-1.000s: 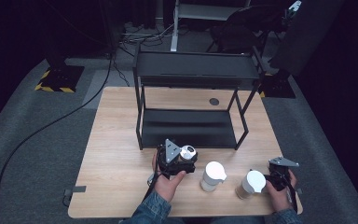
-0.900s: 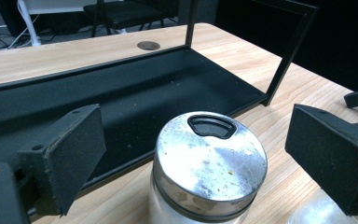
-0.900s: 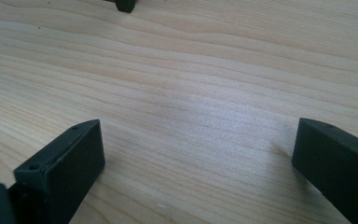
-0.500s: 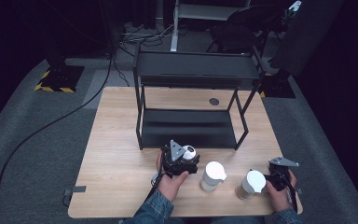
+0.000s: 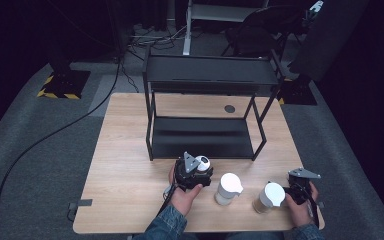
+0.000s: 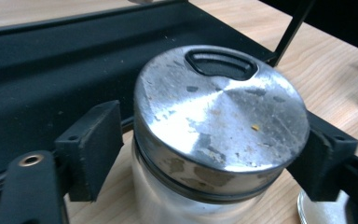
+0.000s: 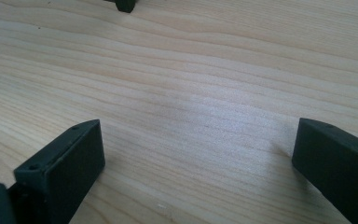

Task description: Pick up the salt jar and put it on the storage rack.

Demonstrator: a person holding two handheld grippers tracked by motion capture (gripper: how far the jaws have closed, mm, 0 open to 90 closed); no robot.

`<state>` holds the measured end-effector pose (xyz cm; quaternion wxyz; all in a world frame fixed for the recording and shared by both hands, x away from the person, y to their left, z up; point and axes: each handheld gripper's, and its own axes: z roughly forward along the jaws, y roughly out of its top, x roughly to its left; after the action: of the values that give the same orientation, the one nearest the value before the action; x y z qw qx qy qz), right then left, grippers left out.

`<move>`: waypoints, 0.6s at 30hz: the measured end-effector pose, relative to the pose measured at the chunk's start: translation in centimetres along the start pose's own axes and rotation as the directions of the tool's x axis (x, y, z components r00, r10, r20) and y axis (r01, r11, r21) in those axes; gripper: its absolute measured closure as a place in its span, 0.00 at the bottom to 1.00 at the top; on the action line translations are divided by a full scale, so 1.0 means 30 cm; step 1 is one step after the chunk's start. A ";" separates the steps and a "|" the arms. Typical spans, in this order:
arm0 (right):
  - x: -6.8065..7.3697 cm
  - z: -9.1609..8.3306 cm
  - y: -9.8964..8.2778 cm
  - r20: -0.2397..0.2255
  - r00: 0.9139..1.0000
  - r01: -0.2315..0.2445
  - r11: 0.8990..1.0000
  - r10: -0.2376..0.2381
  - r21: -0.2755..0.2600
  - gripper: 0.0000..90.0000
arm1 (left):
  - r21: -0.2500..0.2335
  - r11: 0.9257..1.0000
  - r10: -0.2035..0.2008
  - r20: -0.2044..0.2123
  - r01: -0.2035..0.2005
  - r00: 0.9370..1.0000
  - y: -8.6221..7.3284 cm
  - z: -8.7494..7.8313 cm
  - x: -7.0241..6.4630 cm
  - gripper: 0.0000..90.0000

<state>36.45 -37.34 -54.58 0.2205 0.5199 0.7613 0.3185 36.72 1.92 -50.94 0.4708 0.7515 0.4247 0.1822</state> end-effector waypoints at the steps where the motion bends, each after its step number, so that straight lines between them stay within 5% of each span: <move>1: 0.000 0.000 0.000 0.000 1.000 0.000 1.000 0.000 0.000 0.02 | 0.005 1.000 0.008 0.001 -0.008 1.000 -0.001 0.003 -0.002 0.23; 6: 0.000 0.000 0.000 0.000 1.000 0.000 1.000 0.000 0.000 0.02 | 0.021 0.999 0.030 -0.007 -0.030 1.000 -0.007 0.010 -0.005 0.32; 18: 0.000 0.000 0.000 -0.001 1.000 0.000 1.000 0.000 0.000 0.02 | 0.030 0.999 0.044 -0.012 -0.043 0.999 0.000 0.004 -0.007 0.33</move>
<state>36.45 -37.34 -54.58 0.2203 0.5199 0.7614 0.3186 36.68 1.70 -50.98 0.4525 0.7664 0.4140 0.1909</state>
